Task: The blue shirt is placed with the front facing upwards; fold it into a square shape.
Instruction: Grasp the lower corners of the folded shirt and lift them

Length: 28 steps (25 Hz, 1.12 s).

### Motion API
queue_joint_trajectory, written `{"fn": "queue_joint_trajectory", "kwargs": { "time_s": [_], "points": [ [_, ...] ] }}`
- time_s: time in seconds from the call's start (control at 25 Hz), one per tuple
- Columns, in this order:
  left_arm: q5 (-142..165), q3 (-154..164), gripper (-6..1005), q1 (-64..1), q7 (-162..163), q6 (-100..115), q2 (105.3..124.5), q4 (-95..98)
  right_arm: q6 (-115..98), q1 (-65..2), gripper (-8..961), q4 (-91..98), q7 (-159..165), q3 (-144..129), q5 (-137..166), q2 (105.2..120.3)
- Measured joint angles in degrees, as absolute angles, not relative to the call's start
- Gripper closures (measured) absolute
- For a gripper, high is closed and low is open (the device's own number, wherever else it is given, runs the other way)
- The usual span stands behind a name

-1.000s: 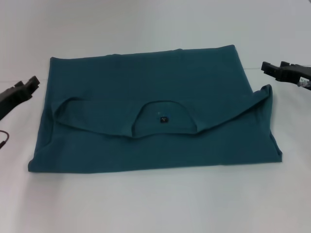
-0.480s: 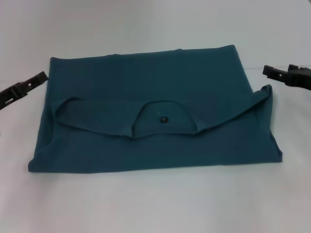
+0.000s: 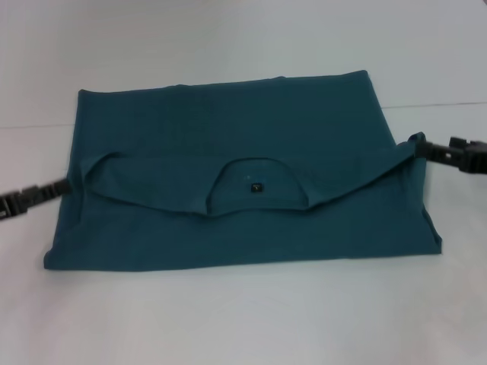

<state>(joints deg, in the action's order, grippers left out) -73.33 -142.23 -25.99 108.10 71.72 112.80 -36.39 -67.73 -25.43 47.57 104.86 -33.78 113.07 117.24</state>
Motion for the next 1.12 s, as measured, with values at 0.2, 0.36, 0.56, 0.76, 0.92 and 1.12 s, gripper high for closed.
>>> {"fn": "queue_joint_trajectory", "kwargs": {
  "time_s": [0.2,0.36,0.56,0.76,0.92,1.12],
  "points": [
    [-66.85,-142.16,112,-25.44,108.33,72.77,114.23,-39.25,-68.13,-25.00,7,47.52,104.93,-33.63,113.54,117.33],
    [-62.82,-142.08,112,-25.45,109.98,72.77,115.29,-42.04,-68.10,-25.08,7,47.53,104.78,-33.86,113.61,117.70],
    [-59.43,-142.06,112,-25.61,111.44,72.62,115.70,-44.73,-67.95,-25.35,7,47.55,104.63,-33.90,113.64,117.93],
    [-58.13,-142.03,112,-25.56,110.78,72.59,115.74,-45.53,-67.70,-25.56,7,47.30,104.52,-33.92,113.65,117.98],
    [-56.97,-142.03,112,-25.72,110.92,72.58,115.83,-45.35,-67.03,-25.59,7,47.15,104.52,-33.95,113.65,117.98],
    [-54.93,-141.99,113,-26.11,111.92,72.64,116.32,-45.05,-66.15,-25.87,7,47.02,104.49,-34.05,113.68,118.04]
  ]
}}
